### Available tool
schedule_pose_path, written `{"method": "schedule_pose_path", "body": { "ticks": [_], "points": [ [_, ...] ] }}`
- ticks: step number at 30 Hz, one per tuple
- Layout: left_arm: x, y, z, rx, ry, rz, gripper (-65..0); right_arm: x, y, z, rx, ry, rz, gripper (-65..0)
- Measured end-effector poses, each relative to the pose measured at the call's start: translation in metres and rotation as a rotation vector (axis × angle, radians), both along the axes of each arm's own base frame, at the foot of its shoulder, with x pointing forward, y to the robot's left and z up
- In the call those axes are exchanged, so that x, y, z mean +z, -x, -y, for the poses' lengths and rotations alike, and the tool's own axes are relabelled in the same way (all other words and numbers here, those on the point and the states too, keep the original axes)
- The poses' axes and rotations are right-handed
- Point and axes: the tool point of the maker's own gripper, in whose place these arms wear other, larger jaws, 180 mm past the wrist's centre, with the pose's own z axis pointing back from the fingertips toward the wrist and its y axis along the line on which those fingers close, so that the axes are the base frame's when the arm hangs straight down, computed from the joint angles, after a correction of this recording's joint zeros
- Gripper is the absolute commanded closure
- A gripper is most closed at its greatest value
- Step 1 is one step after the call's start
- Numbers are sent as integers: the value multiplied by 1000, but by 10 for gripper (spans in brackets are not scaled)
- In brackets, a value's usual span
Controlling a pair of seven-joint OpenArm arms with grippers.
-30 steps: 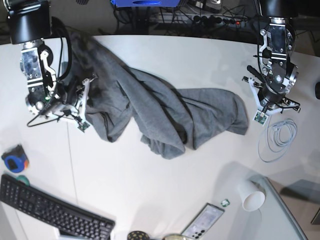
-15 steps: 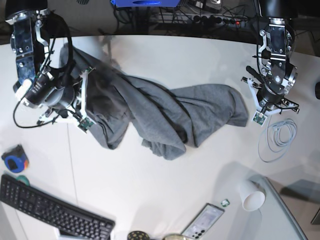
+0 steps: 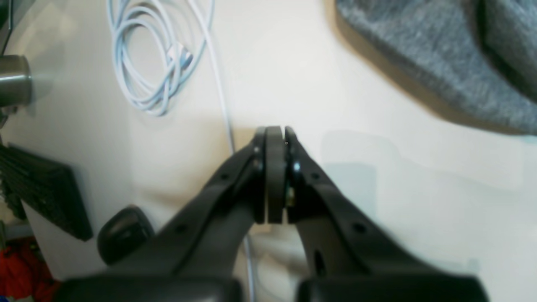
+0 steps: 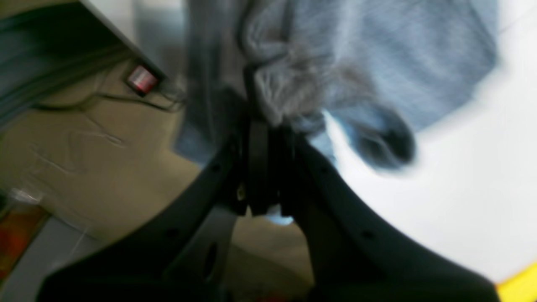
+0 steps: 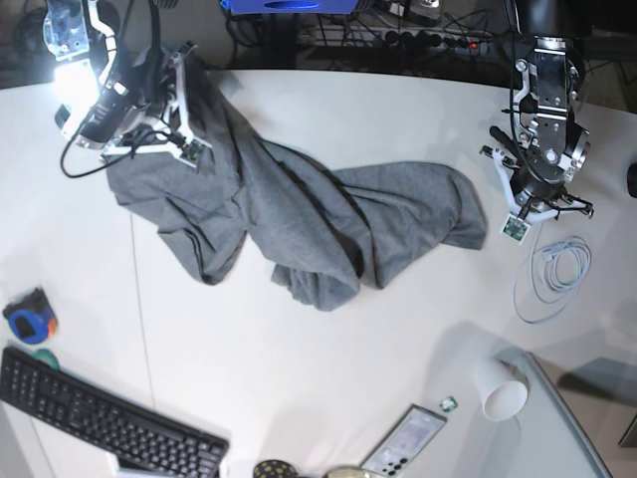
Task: Layout the t-shirt on the table in an organized manner, then fold the t-shirt properly
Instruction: 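Release the shirt with the left gripper and lift the right gripper's fabric, then lower the right gripper's fabric and grasp the shirt with the left gripper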
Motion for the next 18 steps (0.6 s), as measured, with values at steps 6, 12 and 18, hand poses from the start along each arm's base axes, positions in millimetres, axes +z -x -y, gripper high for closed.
{"method": "schedule_pose_path", "body": {
  "ticks": [6, 12, 18],
  "points": [
    [4, -13, 13, -34, 11, 22, 0, 2, 2, -30, -32, -214, -100, -374],
    [2, -11, 13, -31, 12, 15, 0, 31, -50, 7, -89, -186, 59, -290],
    [-10, -8, 42, -38, 72, 8, 0, 24, -115, 53, -282, -204, 115, -87]
  ]
}}
